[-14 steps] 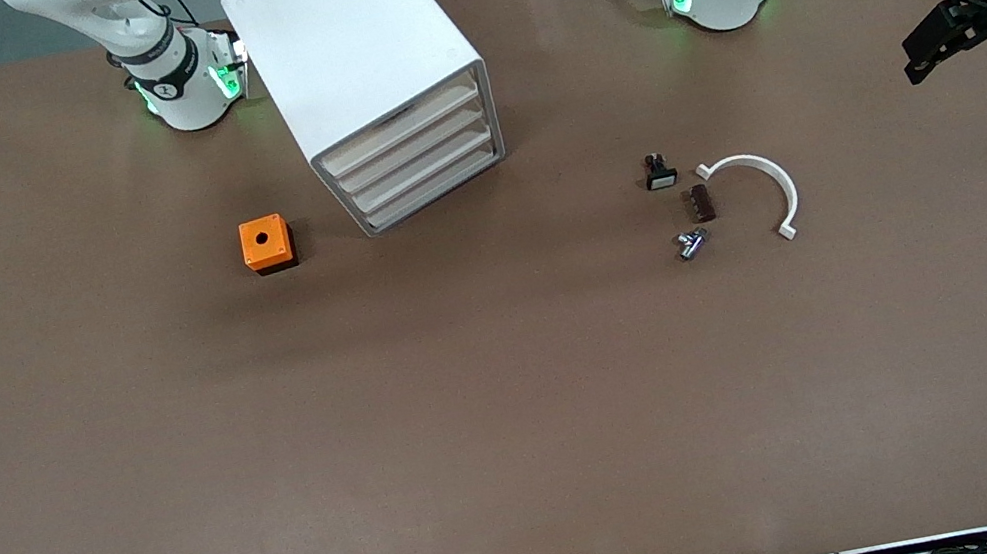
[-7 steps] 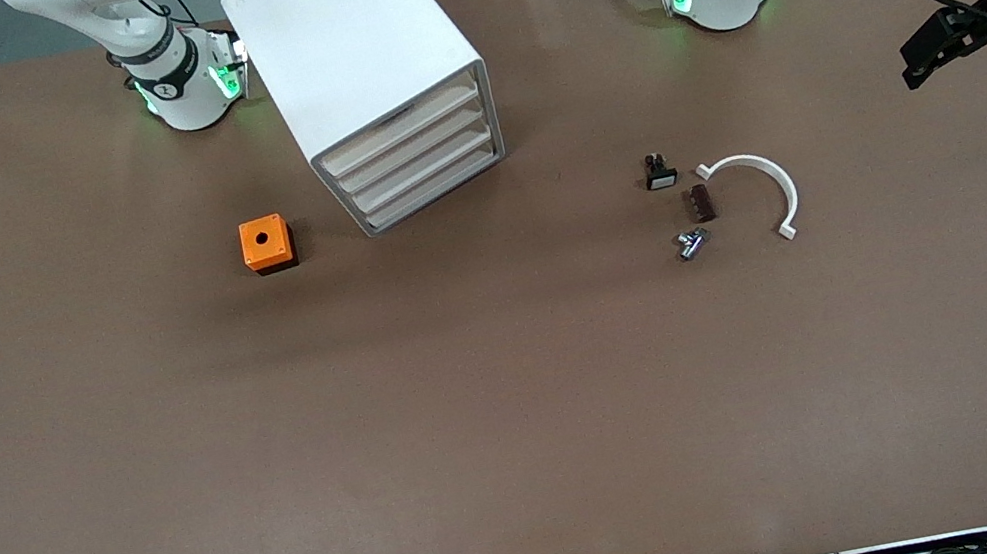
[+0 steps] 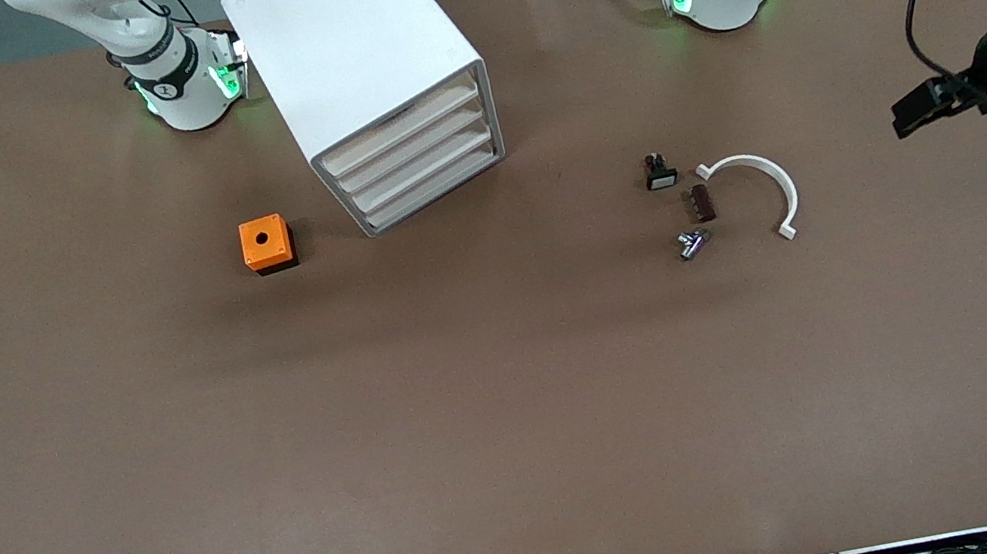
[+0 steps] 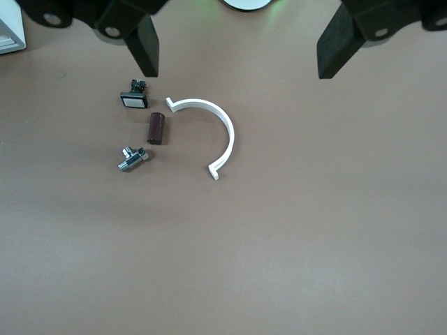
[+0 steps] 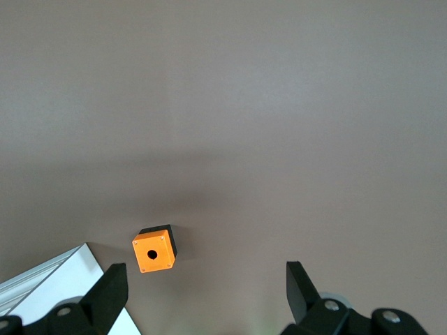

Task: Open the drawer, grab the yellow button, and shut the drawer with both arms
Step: 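Reach the left gripper toward the white cabinet's drawer handle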

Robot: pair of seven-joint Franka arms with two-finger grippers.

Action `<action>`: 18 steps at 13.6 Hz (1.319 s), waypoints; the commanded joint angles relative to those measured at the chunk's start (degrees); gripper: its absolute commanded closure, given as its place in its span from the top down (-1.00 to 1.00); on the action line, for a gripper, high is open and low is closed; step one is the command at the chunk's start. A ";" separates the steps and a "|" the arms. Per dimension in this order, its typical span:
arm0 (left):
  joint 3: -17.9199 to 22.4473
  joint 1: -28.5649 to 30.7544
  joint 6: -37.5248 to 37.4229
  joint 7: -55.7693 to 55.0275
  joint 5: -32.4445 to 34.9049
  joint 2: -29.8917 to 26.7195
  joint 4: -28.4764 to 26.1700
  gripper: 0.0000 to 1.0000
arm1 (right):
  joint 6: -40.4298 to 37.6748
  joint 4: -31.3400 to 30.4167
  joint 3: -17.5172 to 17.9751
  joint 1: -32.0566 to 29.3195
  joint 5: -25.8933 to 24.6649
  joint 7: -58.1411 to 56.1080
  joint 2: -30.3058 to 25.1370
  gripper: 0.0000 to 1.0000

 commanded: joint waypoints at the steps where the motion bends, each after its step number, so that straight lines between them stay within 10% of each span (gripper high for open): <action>1: -0.47 -0.11 0.71 -7.55 -2.40 4.93 1.83 1.00 | -0.48 1.10 0.83 -1.54 -0.79 -0.89 0.67 1.00; 14: -0.65 -21.37 0.72 -83.20 -15.67 16.97 0.32 1.00 | -0.48 1.10 0.83 -1.54 -0.88 -0.72 0.76 1.00; 18: -0.65 -21.38 0.72 -101.51 -32.96 22.07 0.86 1.00 | -0.56 1.10 0.83 -1.54 -0.88 -0.63 1.46 1.00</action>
